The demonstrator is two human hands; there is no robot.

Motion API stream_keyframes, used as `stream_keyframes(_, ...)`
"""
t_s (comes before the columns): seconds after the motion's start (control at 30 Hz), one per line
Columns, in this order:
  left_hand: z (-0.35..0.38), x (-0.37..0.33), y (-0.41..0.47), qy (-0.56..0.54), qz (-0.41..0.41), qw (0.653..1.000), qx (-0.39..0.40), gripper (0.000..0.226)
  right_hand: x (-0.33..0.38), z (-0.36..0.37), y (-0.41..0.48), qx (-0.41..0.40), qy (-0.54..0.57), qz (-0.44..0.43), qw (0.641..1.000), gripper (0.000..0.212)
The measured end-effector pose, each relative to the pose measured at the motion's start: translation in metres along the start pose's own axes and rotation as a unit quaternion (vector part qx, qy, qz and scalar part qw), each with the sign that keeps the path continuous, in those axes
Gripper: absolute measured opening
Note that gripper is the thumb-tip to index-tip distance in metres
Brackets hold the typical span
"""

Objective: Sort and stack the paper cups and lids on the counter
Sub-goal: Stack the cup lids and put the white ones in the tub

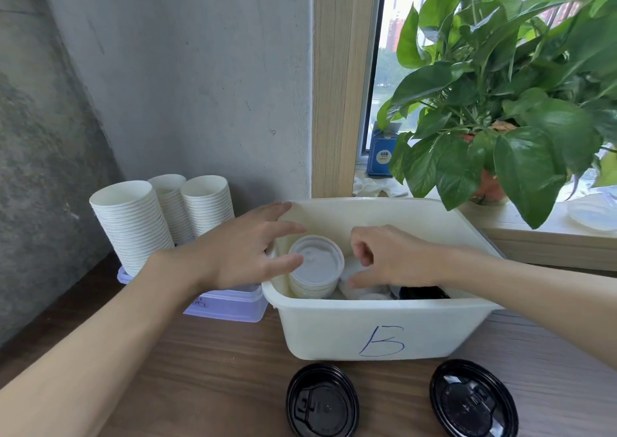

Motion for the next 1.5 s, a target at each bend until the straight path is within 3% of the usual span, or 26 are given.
stream_keyframes(0.07,0.000,0.001,0.000,0.003,0.000,1.000,0.000,0.057,-0.005,-0.004,0.005,-0.024,-0.057,0.001,0.998,0.039)
stream_keyframes(0.33,0.002,0.003,0.001,0.001,0.002,1.000,0.001,0.058,-0.024,0.016,0.019,-0.003,-0.218,0.016,0.976,0.068)
stream_keyframes(0.47,0.003,0.003,0.002,0.001,0.003,1.000,0.002,0.058,-0.031,0.021,0.023,0.001,-0.224,0.025,0.974,0.076)
stream_keyframes(0.67,0.002,0.001,0.001,0.003,0.005,1.000,0.003,0.056,-0.027,0.021,0.023,-0.002,-0.223,0.032,0.974,0.068)
stream_keyframes(1.0,0.000,-0.003,0.004,0.022,0.005,1.000,0.000,0.054,-0.021,-0.015,0.003,-0.059,-0.085,0.051,0.993,0.059)
stream_keyframes(1.13,-0.012,-0.021,0.012,0.023,0.040,0.997,-0.069,0.062,-0.015,-0.054,-0.004,-0.104,0.013,0.074,0.992,0.063)
stream_keyframes(1.3,-0.012,-0.056,0.028,-0.131,0.066,0.987,-0.067,0.074,0.004,-0.080,-0.023,-0.106,0.109,0.069,0.986,0.076)
stream_keyframes(1.5,-0.009,-0.073,0.038,-0.303,0.048,0.950,-0.059,0.053,0.008,-0.083,-0.036,-0.112,0.147,0.051,0.981,0.079)
Point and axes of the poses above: each hand's wrist, its own y-axis towards the middle knuckle, its own z-axis out of the palm, x = y × z, the point moved 7 cm from there along y, towards the middle knuckle, and after that the axes turned 8 degrees about -x, right-handed, at the moved point
